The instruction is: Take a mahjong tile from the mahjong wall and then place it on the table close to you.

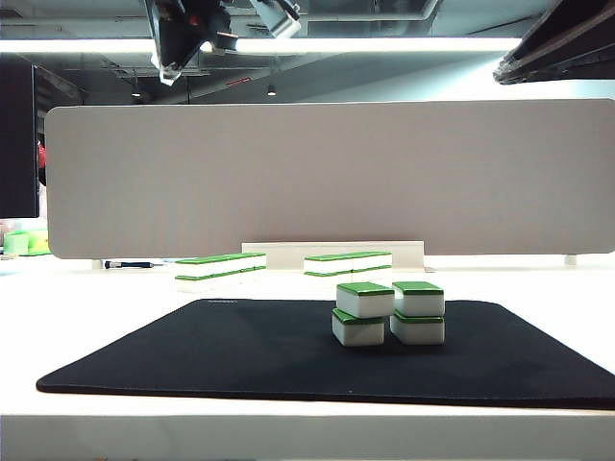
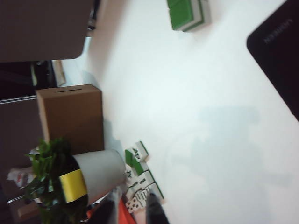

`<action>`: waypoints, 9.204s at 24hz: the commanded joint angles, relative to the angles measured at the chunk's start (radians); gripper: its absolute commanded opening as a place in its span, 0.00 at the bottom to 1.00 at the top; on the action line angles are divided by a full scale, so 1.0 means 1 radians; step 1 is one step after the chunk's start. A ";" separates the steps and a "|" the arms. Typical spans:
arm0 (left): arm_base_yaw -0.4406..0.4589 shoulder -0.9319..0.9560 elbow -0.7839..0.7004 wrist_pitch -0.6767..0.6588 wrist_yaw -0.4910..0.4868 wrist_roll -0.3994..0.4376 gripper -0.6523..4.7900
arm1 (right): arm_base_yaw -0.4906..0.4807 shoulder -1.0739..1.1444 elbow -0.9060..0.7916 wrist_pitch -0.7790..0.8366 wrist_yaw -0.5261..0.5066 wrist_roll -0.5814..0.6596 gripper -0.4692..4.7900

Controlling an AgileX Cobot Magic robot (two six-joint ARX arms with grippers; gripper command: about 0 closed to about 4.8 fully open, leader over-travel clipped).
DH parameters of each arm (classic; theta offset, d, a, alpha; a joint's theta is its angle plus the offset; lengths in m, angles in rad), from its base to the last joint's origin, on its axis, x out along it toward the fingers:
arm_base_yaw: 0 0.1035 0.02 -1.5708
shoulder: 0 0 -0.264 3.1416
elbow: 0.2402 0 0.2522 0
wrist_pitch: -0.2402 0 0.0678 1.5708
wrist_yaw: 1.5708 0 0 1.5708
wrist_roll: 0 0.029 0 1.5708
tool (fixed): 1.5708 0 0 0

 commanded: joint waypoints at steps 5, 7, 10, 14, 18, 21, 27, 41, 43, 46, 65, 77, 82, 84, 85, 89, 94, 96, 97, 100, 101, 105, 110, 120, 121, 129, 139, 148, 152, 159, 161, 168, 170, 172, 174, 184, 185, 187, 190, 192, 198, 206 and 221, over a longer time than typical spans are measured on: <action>-0.021 -0.004 0.005 0.098 -0.121 0.000 0.26 | 0.000 -0.002 0.003 0.010 -0.002 0.001 0.09; -0.018 -0.004 0.005 0.134 -0.121 0.002 0.26 | 0.000 -0.002 0.003 0.010 -0.002 0.001 0.09; -0.005 -0.006 0.005 0.238 -0.115 0.050 0.26 | 0.000 -0.002 0.003 0.010 -0.002 0.001 0.09; 0.022 -0.040 0.004 0.426 -0.011 0.091 0.26 | 0.000 -0.002 0.003 0.010 -0.002 0.001 0.09; 0.071 -0.093 -0.014 0.583 0.186 0.086 0.26 | 0.000 -0.002 0.003 0.010 -0.002 0.001 0.09; 0.139 -0.166 -0.096 0.709 0.381 0.072 0.26 | 0.000 -0.002 0.003 0.010 -0.002 0.001 0.09; 0.250 -0.299 -0.328 0.876 0.530 -0.036 0.26 | 0.000 -0.002 0.003 0.010 -0.002 0.001 0.09; 0.433 -0.645 -0.964 1.246 0.536 -0.233 0.26 | 0.000 -0.002 0.003 0.010 -0.002 0.001 0.09; 0.451 -0.685 -1.027 1.258 0.535 -0.245 0.26 | 0.000 -0.002 0.003 0.010 -0.002 0.001 0.09; 0.484 -0.792 -1.178 1.279 0.536 -0.267 0.26 | 0.000 -0.002 0.003 0.010 -0.002 0.001 0.09; 0.792 -1.466 -1.888 1.384 0.607 -0.552 0.26 | 0.001 -0.002 0.003 0.010 -0.002 0.001 0.09; 0.829 -1.606 -1.931 1.262 0.652 -0.521 0.26 | 0.001 -0.002 0.003 0.010 -0.002 0.001 0.09; 0.846 -1.662 -1.931 1.193 0.652 -0.500 0.26 | 0.001 -0.002 0.003 0.010 -0.002 0.001 0.09; 0.847 -1.682 -1.931 1.173 0.653 -0.490 0.26 | 0.001 -0.002 0.003 0.010 -0.002 0.001 0.09; 0.847 -1.694 -1.931 1.175 0.655 -0.480 0.26 | 0.001 -0.002 0.003 0.010 -0.002 0.001 0.09; 0.847 -1.737 -1.931 1.172 0.707 -0.455 0.26 | 0.001 -0.002 0.003 0.010 -0.002 0.001 0.09; 0.846 -1.804 -1.931 1.150 0.890 -0.386 0.26 | 0.001 -0.002 0.003 0.010 -0.002 0.001 0.09; 0.846 -1.820 -1.931 1.152 0.917 -0.387 0.26 | 0.001 -0.002 0.003 0.010 -0.002 0.001 0.09; 0.846 -1.820 -1.931 1.152 0.917 -0.392 0.26 | 0.001 -0.002 0.003 0.010 -0.002 0.001 0.09; 0.846 -1.820 -1.931 1.152 0.916 -0.392 0.26 | 0.001 -0.002 0.003 0.010 -0.002 0.001 0.09; 0.846 -1.820 -1.931 1.152 0.916 -0.391 0.26 | 0.001 -0.002 0.003 0.010 -0.002 0.001 0.09; 0.846 -1.820 -1.931 1.152 0.917 -0.392 0.26 | 0.001 -0.002 0.003 0.010 -0.002 0.001 0.09; 0.846 -1.820 -1.931 1.152 0.916 -0.391 0.26 | 0.001 -0.002 0.003 0.010 -0.002 0.001 0.09; 0.846 -1.820 -1.931 1.153 0.916 -0.391 0.26 | 0.001 -0.002 0.003 0.010 -0.002 0.001 0.09; 0.846 -1.820 -1.931 1.153 0.916 -0.391 0.26 | 0.001 -0.002 0.003 0.010 -0.002 0.001 0.09; 0.846 -1.820 -1.931 1.153 0.916 -0.391 0.26 | 0.000 -0.002 0.002 0.002 0.035 -0.055 0.09; 0.846 -1.820 -1.931 1.153 0.917 -0.391 0.26 | -0.064 -0.022 0.001 0.029 0.311 -0.056 0.09; 0.846 -1.820 -1.931 1.153 0.917 -0.391 0.26 | -0.194 -0.108 -0.104 0.132 0.343 -0.073 0.09; 0.846 -1.820 -1.931 1.153 0.916 -0.391 0.26 | -0.253 -0.155 -0.147 0.132 0.362 -0.114 0.09; 0.846 -1.820 -1.931 1.153 0.916 -0.391 0.26 | -0.339 -0.248 -0.221 0.137 0.451 -0.128 0.09; 0.846 -1.820 -1.931 1.153 0.916 -0.391 0.26 | -0.364 -0.288 -0.249 0.138 0.464 -0.130 0.09; 0.846 -1.820 -1.931 1.153 0.916 -0.391 0.26 | -0.388 -0.384 -0.315 0.138 0.534 -0.138 0.09; 0.846 -1.820 -1.931 1.153 0.916 -0.391 0.26 | -0.389 -0.428 -0.343 0.138 0.560 -0.138 0.09; 0.846 -1.820 -1.931 1.153 0.916 -0.391 0.26 | -0.390 -0.466 -0.372 0.139 0.560 -0.139 0.09; 0.846 -1.820 -1.931 1.153 0.916 -0.391 0.26 | -0.390 -0.484 -0.389 0.138 0.560 -0.138 0.09; 0.846 -1.820 -1.931 1.153 0.916 -0.391 0.26 | -0.391 -0.619 -0.493 0.137 0.560 -0.138 0.09; 0.846 -1.820 -1.931 1.153 0.916 -0.391 0.26 | -0.391 -0.628 -0.498 0.138 0.560 -0.138 0.09; 0.846 -1.820 -1.931 1.153 0.916 -0.391 0.26 | -0.391 -0.651 -0.510 0.135 0.560 -0.138 0.09; 0.846 -1.820 -1.931 1.153 0.916 -0.391 0.26 | -0.391 -0.669 -0.511 0.122 0.560 -0.138 0.09; 0.846 -1.820 -1.931 1.153 0.916 -0.391 0.26 | -0.391 -0.686 -0.511 0.120 0.560 -0.138 0.09; 0.846 -1.820 -1.931 1.153 0.916 -0.391 0.26 | -0.389 -0.716 -0.511 0.028 0.584 -0.161 0.09; 0.846 -1.820 -1.931 1.153 0.916 -0.391 0.26 | -0.388 -0.716 -0.511 0.024 0.600 -0.184 0.09; 0.846 -1.820 -1.931 1.153 0.916 -0.391 0.26 | -0.388 -0.716 -0.511 0.026 0.600 -0.183 0.09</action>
